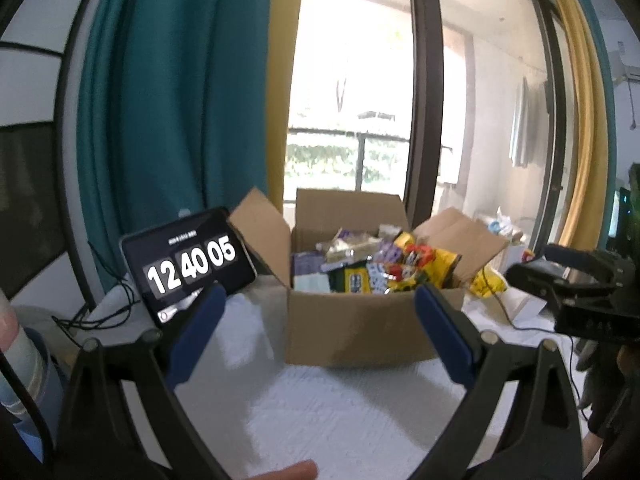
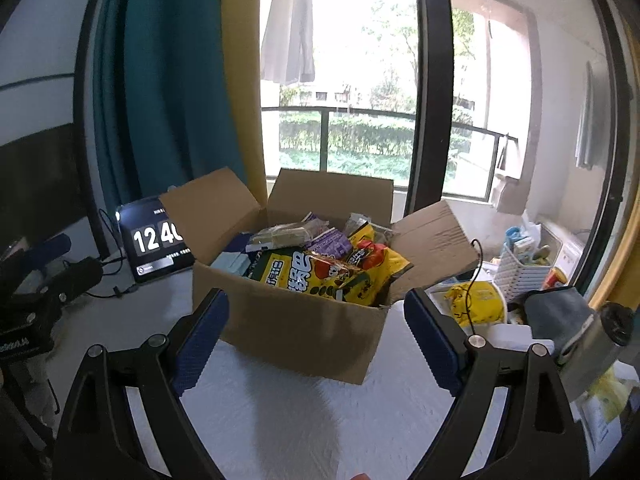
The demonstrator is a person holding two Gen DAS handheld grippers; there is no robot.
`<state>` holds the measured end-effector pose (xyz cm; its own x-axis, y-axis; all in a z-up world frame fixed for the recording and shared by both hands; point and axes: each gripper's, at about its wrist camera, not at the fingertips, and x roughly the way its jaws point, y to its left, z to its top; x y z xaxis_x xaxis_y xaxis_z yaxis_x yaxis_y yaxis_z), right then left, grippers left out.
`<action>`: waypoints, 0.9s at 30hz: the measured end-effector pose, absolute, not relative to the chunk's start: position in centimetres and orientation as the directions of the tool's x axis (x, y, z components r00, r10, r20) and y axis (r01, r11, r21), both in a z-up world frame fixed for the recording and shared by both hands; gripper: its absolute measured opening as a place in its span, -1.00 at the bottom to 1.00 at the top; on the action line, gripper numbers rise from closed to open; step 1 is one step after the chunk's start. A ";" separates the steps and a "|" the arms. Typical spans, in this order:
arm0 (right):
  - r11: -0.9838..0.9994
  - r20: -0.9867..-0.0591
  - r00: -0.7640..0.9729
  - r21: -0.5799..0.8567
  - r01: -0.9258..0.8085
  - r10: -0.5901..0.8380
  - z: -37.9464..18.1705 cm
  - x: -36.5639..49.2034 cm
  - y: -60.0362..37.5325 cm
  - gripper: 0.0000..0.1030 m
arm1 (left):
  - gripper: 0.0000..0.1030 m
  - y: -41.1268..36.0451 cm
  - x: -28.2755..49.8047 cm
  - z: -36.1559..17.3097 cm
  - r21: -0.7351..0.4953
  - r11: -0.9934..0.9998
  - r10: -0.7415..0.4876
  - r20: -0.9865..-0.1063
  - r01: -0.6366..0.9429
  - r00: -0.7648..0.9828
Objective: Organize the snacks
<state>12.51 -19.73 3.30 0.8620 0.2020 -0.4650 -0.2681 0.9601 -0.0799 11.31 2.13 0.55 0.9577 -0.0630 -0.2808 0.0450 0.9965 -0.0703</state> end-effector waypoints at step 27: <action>0.974 -0.300 0.939 -0.096 -0.205 0.168 8.8 4.1 -21.9 0.77 | 0.88 0.6 5.0 6.1 -0.048 0.999 -0.031 -0.120 0.026 0.992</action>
